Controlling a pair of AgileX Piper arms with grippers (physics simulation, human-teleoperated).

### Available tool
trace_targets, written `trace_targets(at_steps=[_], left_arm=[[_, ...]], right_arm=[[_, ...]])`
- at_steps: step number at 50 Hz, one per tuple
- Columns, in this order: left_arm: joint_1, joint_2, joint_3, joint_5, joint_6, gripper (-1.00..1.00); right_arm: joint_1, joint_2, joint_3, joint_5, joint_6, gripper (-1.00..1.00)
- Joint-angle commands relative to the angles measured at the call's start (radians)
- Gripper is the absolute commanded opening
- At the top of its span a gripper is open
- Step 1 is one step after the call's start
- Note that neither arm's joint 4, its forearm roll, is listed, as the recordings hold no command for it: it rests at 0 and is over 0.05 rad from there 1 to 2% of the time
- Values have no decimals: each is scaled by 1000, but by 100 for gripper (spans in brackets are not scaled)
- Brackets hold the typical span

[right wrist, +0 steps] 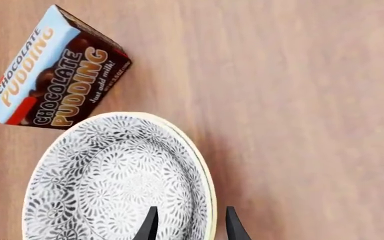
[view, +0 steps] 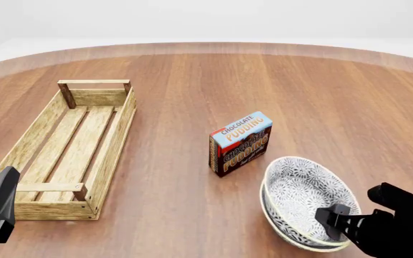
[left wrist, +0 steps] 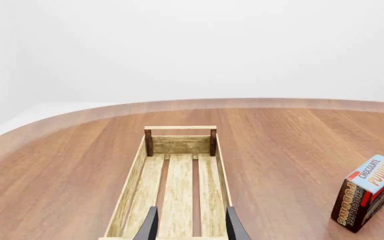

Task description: Stack the left bowl on the right bowl and place them in the tray.

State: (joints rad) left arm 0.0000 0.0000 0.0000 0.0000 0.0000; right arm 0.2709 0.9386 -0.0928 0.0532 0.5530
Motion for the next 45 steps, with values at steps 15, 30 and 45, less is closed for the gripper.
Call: trace_targets(at_steps=[15,30,45], left_arm=[[0,0,0,0,0,100],[0,0,0,0,0,100],[0,0,0,0,0,100]], right_arm=[[28,-11,-41,50,-24,-100],[37,-232,-330,427,-158,-100],[150,-67,-620,450,-263,-100]])
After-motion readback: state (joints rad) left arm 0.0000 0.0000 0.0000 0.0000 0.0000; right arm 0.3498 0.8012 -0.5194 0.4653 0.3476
